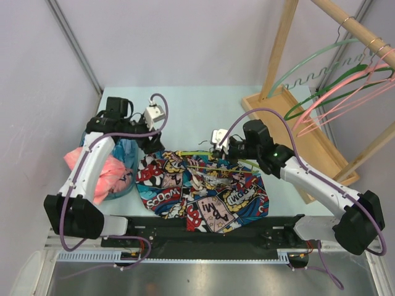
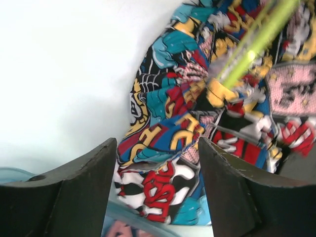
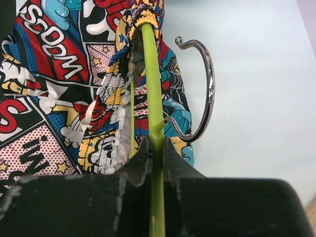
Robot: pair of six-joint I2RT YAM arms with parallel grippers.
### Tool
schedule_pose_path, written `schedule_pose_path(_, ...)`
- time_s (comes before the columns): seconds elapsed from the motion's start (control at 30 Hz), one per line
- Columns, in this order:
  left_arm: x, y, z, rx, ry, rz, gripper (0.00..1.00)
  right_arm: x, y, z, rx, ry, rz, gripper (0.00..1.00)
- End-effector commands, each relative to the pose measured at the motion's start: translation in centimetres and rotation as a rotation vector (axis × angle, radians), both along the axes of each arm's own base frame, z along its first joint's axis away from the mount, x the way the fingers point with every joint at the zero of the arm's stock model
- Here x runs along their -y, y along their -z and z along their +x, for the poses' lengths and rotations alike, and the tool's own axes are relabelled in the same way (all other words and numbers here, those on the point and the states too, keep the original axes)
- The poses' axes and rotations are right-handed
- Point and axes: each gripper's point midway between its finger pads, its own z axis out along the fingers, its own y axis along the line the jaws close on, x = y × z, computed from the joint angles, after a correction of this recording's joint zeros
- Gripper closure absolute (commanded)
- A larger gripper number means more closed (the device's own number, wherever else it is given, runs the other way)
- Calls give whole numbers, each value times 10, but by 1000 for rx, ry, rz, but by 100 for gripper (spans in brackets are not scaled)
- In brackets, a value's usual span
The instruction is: Place the shorts on the hanger
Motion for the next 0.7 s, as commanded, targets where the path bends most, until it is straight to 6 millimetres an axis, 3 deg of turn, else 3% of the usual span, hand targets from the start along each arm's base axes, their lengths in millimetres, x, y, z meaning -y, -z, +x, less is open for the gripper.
schedule_pose_path(0.0,6,-10,-37,214,302,35,24,-16,-31,6,84,-37,101,100)
schedule_pose_path(0.03,6,-2,-44,221,314,35,23,-16,-32,6,86,-37,103,100)
schedule_pose_path(0.27,33,9,-27,386,363,48,23,-19,-37,1,102,-58,114,100)
schedule_pose_path(0.47,57,27,-28,417,407,68,32,-23,-41,-3,114,-74,126,100)
schedule_pose_path(0.57,60,36,-32,373,419,72,52,-25,-45,-4,121,-70,136,100)
schedule_pose_path(0.6,60,37,-33,362,418,71,65,-26,-46,-4,121,-68,139,100)
schedule_pose_path(0.67,60,39,-35,334,402,67,83,-28,-48,-6,119,-64,148,100)
